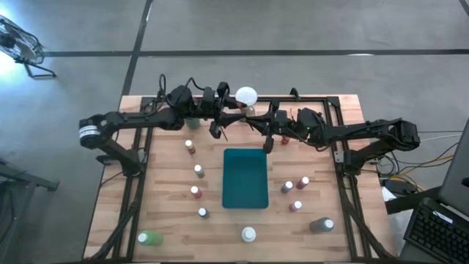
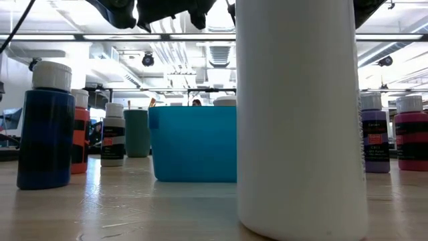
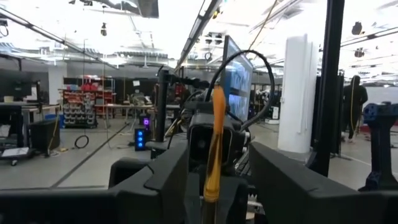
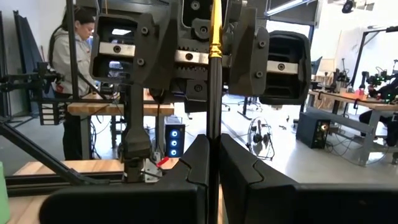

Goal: Pick & Place Paint Supplies
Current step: Put the yellow paint brush into the green cup

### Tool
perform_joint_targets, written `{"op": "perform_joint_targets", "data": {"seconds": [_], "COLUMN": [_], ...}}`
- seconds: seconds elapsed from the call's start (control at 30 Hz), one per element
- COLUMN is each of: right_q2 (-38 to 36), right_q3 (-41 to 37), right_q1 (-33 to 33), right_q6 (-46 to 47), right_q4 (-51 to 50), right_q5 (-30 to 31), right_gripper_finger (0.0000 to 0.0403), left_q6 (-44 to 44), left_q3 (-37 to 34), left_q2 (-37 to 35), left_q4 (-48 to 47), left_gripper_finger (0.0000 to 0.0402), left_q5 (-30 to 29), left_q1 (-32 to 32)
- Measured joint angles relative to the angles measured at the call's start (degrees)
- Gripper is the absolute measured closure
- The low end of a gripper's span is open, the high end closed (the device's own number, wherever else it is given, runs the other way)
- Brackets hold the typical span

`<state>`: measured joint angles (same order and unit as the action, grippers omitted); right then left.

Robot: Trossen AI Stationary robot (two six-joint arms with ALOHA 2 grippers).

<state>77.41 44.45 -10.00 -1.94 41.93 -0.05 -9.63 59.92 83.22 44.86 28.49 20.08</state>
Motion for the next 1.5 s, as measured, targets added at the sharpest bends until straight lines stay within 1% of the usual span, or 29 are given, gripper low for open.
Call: {"op": "perform_joint_targets", "data": {"seconds": [0.13,0.3,0.33,0.57,0.67,0.83,0.97,1.03,1.13,1.23,1.33,1.4,1.43,1.5], "right_q2": [0.0,0.0,0.0,0.0,-0.09,-2.09,-6.55,-9.37,-13.63,-17.16,-19.8,-20.74,-21.05,-21.2], "right_q3": [0.0,-0.02,-0.04,-0.04,-0.04,-0.02,0.04,0.08,0.14,0.13,0.13,0.03,-0.02,-0.25], "right_q1": [0.0,0.02,0.02,0.0,0.0,-0.04,-0.31,-0.31,-0.4,-0.42,-0.42,-0.42,-0.42,-0.46], "right_q6": [-0.04,-0.13,-0.18,-0.18,1.03,1.75,0.65,0.05,0.36,1.89,3.27,4.17,4.67,4.77], "right_q4": [0.02,0.04,0.05,0.02,0.01,-2.7,-10.13,-15.22,-24.23,-32.52,-38.73,-41.16,-41.82,-41.93], "right_q5": [-0.02,-0.16,-0.14,-0.15,-0.15,0.17,1.17,3.0,6.79,10.94,14.95,17.51,18.62,20.09], "right_gripper_finger": [0.0392,0.0392,0.0392,0.039,0.0378,0.0322,0.0273,0.0252,0.0227,0.021,0.02,0.0196,0.0194,0.0192], "left_q6": [0.72,3.12,3.61,3.82,3.66,3.56,4.9,7.29,11.37,13.65,15.67,16.82,17.0,17.22], "left_q3": [-0.02,-0.04,-0.04,-0.04,-0.07,-0.06,-0.09,-0.09,-0.09,-0.11,-0.16,-0.3,-0.55,-2.14], "left_q2": [0.26,0.26,0.26,0.26,0.26,-0.08,-3.12,-5.82,-10.87,-16.51,-21.53,-23.99,-25.06,-26.92], "left_q4": [0.08,0.09,0.07,0.09,0.09,-1.39,-8.5,-13.94,-23.77,-33.63,-42.61,-46.95,-48.34,-49.07], "left_gripper_finger": [0.0278,0.0368,0.0379,0.0382,0.0382,0.0382,0.0382,0.0382,0.0382,0.0382,0.0382,0.0382,0.0382,0.0382], "left_q5": [-0.02,-0.06,-0.05,-0.05,-0.05,-0.02,-0.99,-3.95,-10.94,-21.77,-35.97,-43.86,-46.85,-50.14], "left_q1": [-0.01,0.0,0.0,-0.02,-0.02,0.12,0.84,0.87,0.83,0.01,-1.67,-2.95,-3.36,-3.69]}}
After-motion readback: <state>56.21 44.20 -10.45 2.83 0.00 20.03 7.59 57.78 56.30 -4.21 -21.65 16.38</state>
